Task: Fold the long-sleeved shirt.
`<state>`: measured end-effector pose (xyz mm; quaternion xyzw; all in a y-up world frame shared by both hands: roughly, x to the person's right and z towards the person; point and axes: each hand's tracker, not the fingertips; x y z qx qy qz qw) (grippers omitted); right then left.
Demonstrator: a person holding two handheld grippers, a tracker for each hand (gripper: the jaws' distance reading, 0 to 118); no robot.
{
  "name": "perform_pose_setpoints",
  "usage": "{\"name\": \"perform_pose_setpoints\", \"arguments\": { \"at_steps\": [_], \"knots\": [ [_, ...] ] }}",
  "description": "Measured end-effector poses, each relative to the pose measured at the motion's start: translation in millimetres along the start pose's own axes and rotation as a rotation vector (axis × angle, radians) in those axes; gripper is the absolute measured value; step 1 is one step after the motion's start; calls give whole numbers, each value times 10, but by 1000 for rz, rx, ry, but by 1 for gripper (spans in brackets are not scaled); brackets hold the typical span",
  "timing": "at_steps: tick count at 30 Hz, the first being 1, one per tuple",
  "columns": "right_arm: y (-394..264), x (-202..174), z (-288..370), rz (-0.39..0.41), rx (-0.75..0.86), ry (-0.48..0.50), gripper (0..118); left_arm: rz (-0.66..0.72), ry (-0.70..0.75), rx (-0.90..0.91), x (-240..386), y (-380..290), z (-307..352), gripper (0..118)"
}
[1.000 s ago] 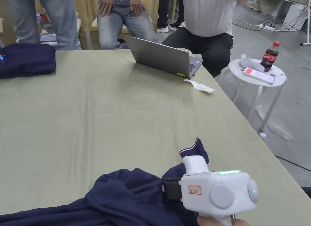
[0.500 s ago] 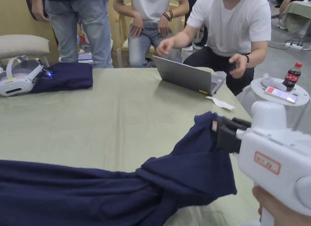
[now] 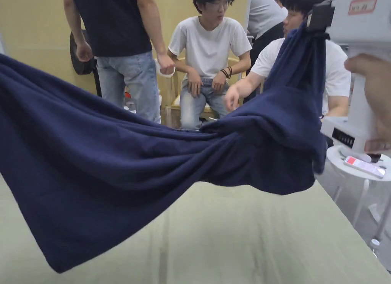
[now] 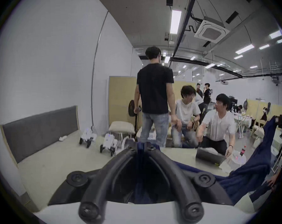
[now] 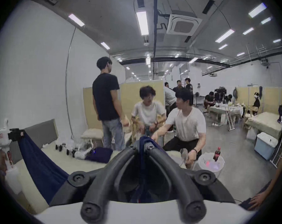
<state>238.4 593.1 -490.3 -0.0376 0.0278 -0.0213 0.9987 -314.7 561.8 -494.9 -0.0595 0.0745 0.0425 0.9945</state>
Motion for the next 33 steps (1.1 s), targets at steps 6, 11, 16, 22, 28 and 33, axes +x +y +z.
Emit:
{"name": "perform_pose_setpoints", "arguments": {
  "at_steps": [6, 11, 16, 22, 28, 33],
  "knots": [
    [574, -66, -418, 85, 58, -80, 5, -58, -10, 54, 324, 602, -388, 3],
    [146, -157, -850, 122, 6, -59, 5, -175, -21, -18, 583, 234, -829, 3],
    [-1143, -128, -931, 103, -114, 12, 5, -167, -30, -150, 489, -982, -811, 3],
    [-2838, 100, -113, 7, -154, 2, 5, -166, -4, -399, -66, -2842, -402, 3],
    [-3733, 437, 1309, -113, -212, -159, 5, -35, 60, -480, -463, -3714, 793, 3],
    [-3860, 563, 2268, -126, -245, -264, 5, -26, 60, -452, -581, -3556, 1628, 3]
  ]
}}
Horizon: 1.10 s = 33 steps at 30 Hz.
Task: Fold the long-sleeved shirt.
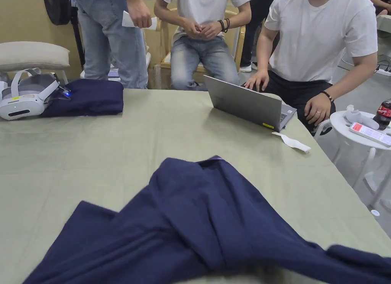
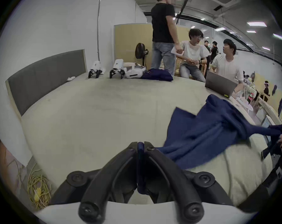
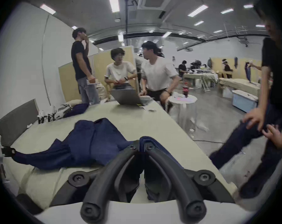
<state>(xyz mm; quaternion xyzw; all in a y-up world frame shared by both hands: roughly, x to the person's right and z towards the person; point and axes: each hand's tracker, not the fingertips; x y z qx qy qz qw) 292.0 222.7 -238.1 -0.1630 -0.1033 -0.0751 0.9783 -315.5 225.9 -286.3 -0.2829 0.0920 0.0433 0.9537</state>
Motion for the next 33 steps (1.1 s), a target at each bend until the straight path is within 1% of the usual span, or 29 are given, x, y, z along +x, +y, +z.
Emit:
{"name": "perform_pose_setpoints", "arguments": {
  "at_steps": [2, 3, 5, 6, 7, 8, 9, 10, 11, 12, 13, 14, 15, 16, 17, 18, 19, 20, 21, 22, 23, 24, 25, 26, 27, 30, 32, 33],
  "knots": [
    [-64, 156, 295, -47, -27, -48, 5, -5, -17, 3, -53, 2, 283, 3],
    [-99, 226, 405, -65, -38, -55, 5, -9, -12, 1, -91, -14, 346, 3],
    [-187, 337, 601, -53, -76, -99, 5, -50, 21, -18, -157, -75, 459, 3],
    [-236, 381, 667, -51, -74, -96, 5, -38, 16, -23, -204, -104, 466, 3],
    [-289, 437, 714, -43, -113, -96, 5, -16, 21, -49, -299, -181, 398, 4],
    [-307, 463, 712, -16, -194, -87, 6, -4, 26, -102, -337, -222, 365, 7],
    [-339, 480, 708, 12, -256, -100, 13, -11, 24, -133, -342, -247, 347, 26],
    [-386, 476, 744, 34, -262, -112, 19, -11, 29, -108, -332, -275, 377, 48],
    [-400, 451, 795, 61, -255, -138, 27, -12, 44, -98, -180, -216, 418, 71],
    [-394, 446, 841, 83, -227, -159, 37, -9, 48, -84, -153, -190, 497, 81],
    [-336, 396, 901, 113, -187, -181, 44, -1, 6, -18, -115, -143, 592, 80],
    [-268, 351, 953, 137, -141, -191, 46, -6, -40, 24, -62, -85, 682, 81],
    [-176, 305, 977, 133, -104, -187, 50, -13, -60, 51, 13, -69, 742, 80],
    [-63, 231, 1011, 114, -60, -174, 50, -14, -74, 86, 74, -16, 810, 80],
    [45, 139, 1039, 101, -5, -130, 50, -4, -97, 113, 123, 21, 855, 79],
    [140, 49, 1063, 101, 42, -69, 50, -4, -132, 127, 153, 52, 887, 78],
    [236, -77, 1063, 100, 84, 4, 50, -2, -173, 134, 203, 53, 887, 75],
    [323, -201, 1043, 103, 110, 66, 50, 22, -180, 145, 241, 53, 902, 64],
    [359, -329, 1023, 118, 138, 134, 47, 34, -167, 140, 266, 40, 893, 37],
    [374, -478, 983, 129, 158, 212, 37, 43, -166, 133, 297, 8, 862, 11],
    [383, -640, 919, 135, 136, 248, 16, 47, -149, 124, 334, -57, 814, 1],
    [375, -775, 870, 138, 122, 274, 2, 47, -139, 105, 347, -111, 783, 0],
    [331, -910, 827, 130, 102, 314, 2, 34, -138, 72, 352, -170, 752, 0],
    [284, -1024, 791, 139, 54, 375, 1, 33, -137, 51, 353, -240, 734, 0],
    [232, -1108, 778, 140, 33, 411, 1, 39, -122, 30, 376, -272, 751, 0],
    [13, -1258, 785, 103, -22, 494, 1, 58, -48, -16, 204, -478, 827, 0],
    [-102, -1256, 774, 107, -47, 485, 1, 82, 3, -4, 74, -573, 897, 0],
    [-138, -1251, 762, 111, -60, 481, 1, 102, 6, -15, 3, -596, 901, 0]
  ]
}}
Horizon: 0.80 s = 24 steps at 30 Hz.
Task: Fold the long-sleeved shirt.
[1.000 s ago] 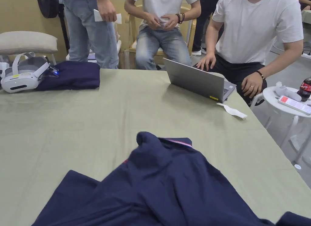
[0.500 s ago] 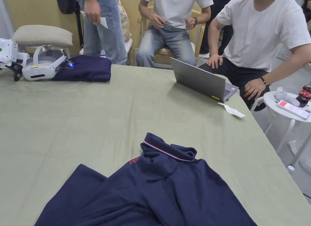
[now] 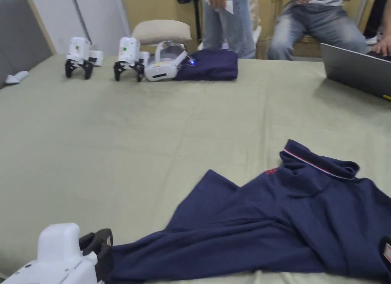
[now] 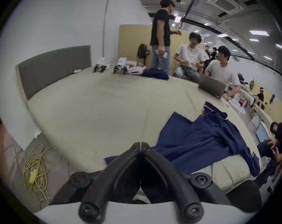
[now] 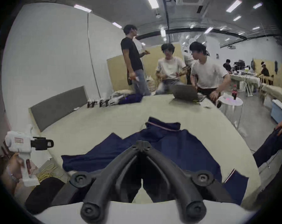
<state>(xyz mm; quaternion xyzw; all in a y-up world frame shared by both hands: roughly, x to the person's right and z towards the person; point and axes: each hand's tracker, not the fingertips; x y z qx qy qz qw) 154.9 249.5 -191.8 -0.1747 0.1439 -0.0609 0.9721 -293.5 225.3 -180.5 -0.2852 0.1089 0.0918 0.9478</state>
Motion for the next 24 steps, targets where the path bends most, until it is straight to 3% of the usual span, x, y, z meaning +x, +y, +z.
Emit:
{"name": "perform_pose_setpoints", "arguments": {
  "at_steps": [3, 4, 5, 6, 8, 12, 15, 16, 17, 20, 24],
  "knots": [
    [-75, 80, -8, -28, -38, -12, 1, -25, 97, -21, -264, -51, -103, 3],
    [-88, 117, 3, -41, -40, -18, 1, -50, 113, -75, -325, -51, -200, 26],
    [-91, 158, 13, -55, -40, -25, 1, -63, 101, -140, -381, -70, -304, 73],
    [-92, 194, 16, -65, -42, -29, 1, -52, 64, -178, -428, -93, -422, 104],
    [-101, 265, 17, -82, -46, -46, 1, -31, 18, -227, -487, -235, -707, 98],
    [-130, 387, 16, -104, -73, -66, 1, 17, -50, -491, -509, -301, -1304, 49],
    [-153, 440, -22, -102, -96, -93, 1, 36, -33, -464, -481, -219, -1447, 40],
    [-159, 462, -44, -102, -102, -101, 1, 68, -12, -414, -500, -189, -1453, 30],
    [-160, 483, -60, -103, -108, -109, 1, 121, -73, -405, -526, -161, -1469, 11],
    [-154, 545, -124, -100, -109, -116, 1, 95, -27, -271, -395, -84, -1267, 7],
    [-27, 648, -329, -10, -117, -161, 1, 75, -101, 18, -199, 228, -265, 6]
  ]
}}
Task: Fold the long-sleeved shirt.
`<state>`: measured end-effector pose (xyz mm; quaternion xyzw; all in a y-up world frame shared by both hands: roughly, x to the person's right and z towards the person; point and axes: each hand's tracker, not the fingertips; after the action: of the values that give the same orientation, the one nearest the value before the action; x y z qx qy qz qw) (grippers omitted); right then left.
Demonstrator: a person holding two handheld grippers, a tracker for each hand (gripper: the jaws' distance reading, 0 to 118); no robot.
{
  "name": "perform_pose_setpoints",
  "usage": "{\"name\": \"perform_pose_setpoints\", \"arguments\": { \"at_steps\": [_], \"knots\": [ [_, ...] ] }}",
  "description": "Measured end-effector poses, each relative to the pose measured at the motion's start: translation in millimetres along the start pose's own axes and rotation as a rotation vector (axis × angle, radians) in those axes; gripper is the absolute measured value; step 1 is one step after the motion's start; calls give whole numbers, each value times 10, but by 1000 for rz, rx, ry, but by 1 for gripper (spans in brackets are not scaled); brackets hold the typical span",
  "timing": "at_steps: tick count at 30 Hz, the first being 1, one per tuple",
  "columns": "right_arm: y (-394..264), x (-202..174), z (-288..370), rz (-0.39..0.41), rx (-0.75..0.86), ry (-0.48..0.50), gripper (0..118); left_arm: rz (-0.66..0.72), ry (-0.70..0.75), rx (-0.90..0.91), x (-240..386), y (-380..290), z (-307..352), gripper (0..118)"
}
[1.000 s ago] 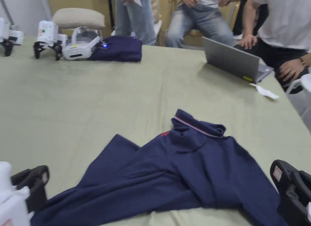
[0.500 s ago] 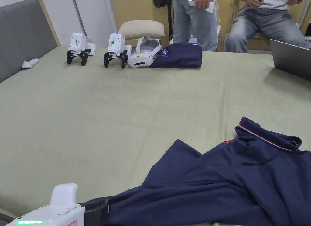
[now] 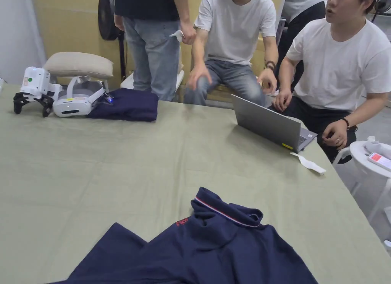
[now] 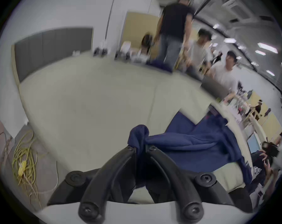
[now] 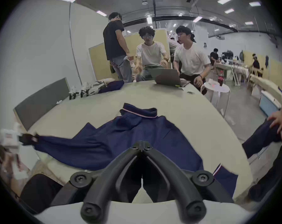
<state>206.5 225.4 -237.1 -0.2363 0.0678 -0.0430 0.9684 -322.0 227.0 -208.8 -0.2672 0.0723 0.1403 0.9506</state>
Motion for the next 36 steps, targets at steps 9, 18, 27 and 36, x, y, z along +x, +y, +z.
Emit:
{"name": "perform_pose_setpoints", "arguments": {
  "at_steps": [9, 18, 27, 36],
  "knots": [
    [673, 88, -1105, 79, -34, 89, 42, -60, 7, 4, -128, 99, 298, 6],
    [967, -87, -2583, 262, -259, 235, 59, 95, 122, -73, -500, -46, 5, 6],
    [707, -423, -3567, 557, -320, 205, 59, 12, 166, -129, -326, -39, -294, 6],
    [738, -354, -3964, 347, -470, 327, 17, 26, 169, -141, -433, -103, -318, 6]
  ]
}}
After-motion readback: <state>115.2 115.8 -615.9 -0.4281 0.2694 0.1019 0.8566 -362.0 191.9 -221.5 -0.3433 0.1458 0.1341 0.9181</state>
